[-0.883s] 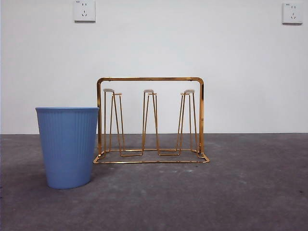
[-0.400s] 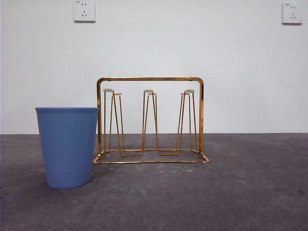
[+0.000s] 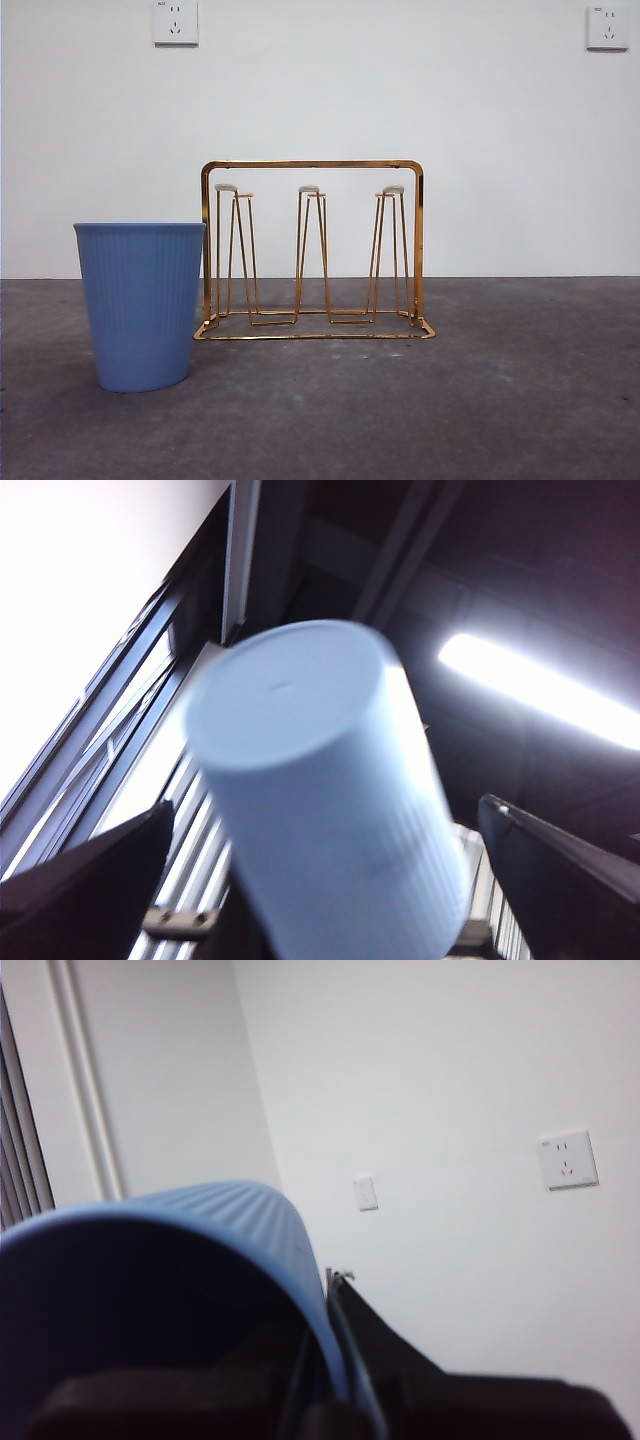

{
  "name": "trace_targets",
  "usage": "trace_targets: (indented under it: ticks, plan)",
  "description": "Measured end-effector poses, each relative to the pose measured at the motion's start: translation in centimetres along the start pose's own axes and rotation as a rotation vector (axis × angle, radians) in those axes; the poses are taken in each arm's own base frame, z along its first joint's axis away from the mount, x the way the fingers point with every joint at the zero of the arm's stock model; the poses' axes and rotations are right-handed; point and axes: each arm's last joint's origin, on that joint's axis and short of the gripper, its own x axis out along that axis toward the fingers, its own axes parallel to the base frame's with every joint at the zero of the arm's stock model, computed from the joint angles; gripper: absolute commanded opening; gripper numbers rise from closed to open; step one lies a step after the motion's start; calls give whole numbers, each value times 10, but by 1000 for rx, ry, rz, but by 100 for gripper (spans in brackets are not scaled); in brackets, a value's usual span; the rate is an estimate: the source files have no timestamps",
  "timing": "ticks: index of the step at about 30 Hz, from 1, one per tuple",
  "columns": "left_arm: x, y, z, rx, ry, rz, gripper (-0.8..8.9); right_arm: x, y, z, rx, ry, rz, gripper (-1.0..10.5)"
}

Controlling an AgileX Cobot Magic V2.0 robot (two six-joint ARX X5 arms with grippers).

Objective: Pick up cup 1,put cup 1 in the cup rack,pick up cup 2,put cup 2 in the cup rack

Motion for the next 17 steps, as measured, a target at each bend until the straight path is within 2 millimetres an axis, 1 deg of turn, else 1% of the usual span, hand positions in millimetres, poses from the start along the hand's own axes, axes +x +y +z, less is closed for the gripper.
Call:
trace_targets:
  ticks: [4, 8, 12, 17]
  plan:
    - [0, -1, 1, 5, -9, -10, 659, 7, 2, -7, -1, 18, -2, -16]
    - [0, -2, 2, 8, -25, -10, 649, 10, 3, -8, -2, 14, 7, -16]
    - [0, -2, 2, 12, -35, -16, 508, 10, 3, -8, -5, 10, 2, -16]
    - [0, -5, 4, 22, -61, -36, 420, 10, 3, -8, -5, 6, 5, -16]
